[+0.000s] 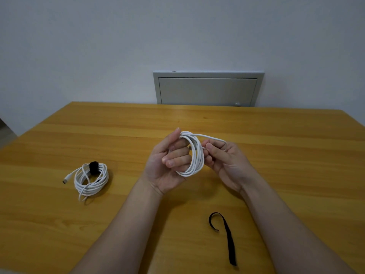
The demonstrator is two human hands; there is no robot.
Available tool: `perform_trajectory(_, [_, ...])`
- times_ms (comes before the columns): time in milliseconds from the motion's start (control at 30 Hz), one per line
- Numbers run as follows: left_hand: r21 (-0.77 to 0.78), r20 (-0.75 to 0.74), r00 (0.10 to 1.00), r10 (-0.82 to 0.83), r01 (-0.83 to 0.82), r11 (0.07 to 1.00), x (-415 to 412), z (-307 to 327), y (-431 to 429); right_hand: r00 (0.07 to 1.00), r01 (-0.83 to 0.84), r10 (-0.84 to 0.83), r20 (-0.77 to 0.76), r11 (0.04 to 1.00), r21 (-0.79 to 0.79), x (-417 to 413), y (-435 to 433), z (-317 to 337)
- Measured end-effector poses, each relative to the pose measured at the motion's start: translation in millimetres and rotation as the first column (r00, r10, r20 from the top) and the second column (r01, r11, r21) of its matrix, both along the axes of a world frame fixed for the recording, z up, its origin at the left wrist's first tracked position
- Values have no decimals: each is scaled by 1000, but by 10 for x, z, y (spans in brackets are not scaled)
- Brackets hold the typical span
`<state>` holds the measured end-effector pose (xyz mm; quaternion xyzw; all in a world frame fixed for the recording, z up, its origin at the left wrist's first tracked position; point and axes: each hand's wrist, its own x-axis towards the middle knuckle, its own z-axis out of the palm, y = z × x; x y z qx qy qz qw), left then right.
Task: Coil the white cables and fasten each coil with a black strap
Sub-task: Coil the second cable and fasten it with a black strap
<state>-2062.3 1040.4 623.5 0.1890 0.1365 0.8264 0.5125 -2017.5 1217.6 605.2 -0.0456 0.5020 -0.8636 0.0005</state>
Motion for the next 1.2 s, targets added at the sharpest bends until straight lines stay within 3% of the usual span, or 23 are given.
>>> perform_trajectory(300, [-37, -12, 999, -46, 46, 998, -28, -47, 28, 995, -75, 81, 55, 992, -106, 13, -25, 10])
perform_trajectory(433, [-43, 22, 998, -53, 54, 998, -9, -52, 45, 997, -62, 63, 52, 998, -13, -2, -92, -23])
perform_trajectory(700, [-313, -180, 951, 250, -296, 902, 38, -37, 125, 945, 199, -192, 266, 980, 3, -58, -179, -24])
perform_trajectory(900, [-286, -234, 929, 288, -349, 892, 44, -36, 134, 953, 220, -185, 239, 967, -129, -44, -221, 3])
perform_trajectory(1067, [-227, -134, 896, 423, -444, 867, 6, -22, 110, 988, 114, -80, 131, 953, -281, -20, -238, 14])
perform_trajectory(1200, [-295, -395, 783, 480, -603, 741, 74, 18, 178, 985, 134, -113, 132, 977, -168, -35, -314, 13])
